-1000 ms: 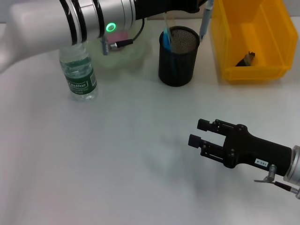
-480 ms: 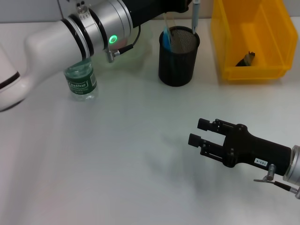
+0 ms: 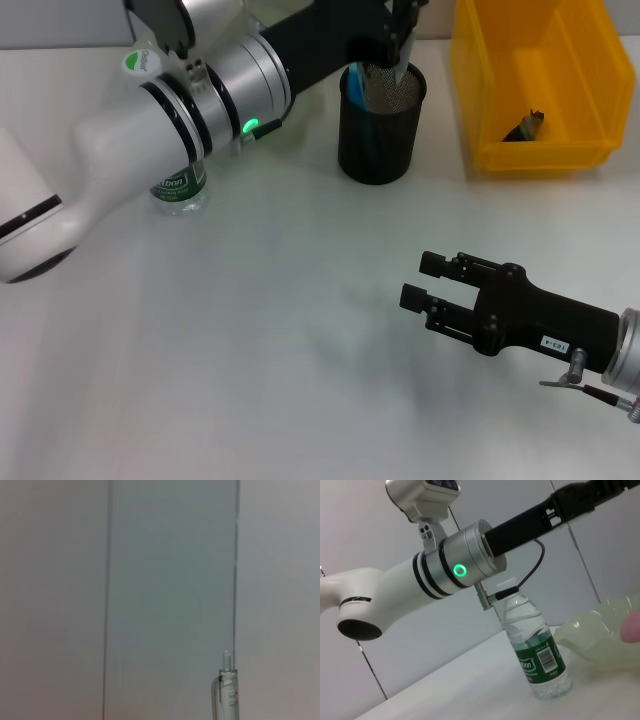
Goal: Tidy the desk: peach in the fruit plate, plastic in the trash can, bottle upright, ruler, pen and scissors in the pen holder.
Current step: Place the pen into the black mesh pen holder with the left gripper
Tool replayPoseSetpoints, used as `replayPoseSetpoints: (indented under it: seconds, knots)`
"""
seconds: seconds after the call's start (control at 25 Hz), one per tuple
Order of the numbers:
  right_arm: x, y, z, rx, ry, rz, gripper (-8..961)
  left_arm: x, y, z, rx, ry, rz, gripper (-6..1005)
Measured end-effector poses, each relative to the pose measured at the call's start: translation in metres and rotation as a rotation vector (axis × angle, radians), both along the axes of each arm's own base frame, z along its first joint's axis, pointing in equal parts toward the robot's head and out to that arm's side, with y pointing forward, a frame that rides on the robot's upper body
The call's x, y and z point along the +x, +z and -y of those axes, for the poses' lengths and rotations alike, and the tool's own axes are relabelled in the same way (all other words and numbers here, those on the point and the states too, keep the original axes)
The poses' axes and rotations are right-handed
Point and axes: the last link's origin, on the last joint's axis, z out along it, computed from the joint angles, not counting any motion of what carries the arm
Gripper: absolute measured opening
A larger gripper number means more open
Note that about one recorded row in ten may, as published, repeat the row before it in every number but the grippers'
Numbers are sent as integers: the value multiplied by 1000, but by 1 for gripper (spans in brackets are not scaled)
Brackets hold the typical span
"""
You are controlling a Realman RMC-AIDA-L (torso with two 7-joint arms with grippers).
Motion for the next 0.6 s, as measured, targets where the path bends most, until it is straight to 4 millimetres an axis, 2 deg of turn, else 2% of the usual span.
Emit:
replayPoseSetpoints:
  seconds: [0.2,0.6]
  knots:
    - [0,0,0,0,0,0,623,0,-5,3,-8,-15,-20,225]
    - [-1,0,0,-2,7,-7,624,-5,-13,-3,-14,25,-95,236]
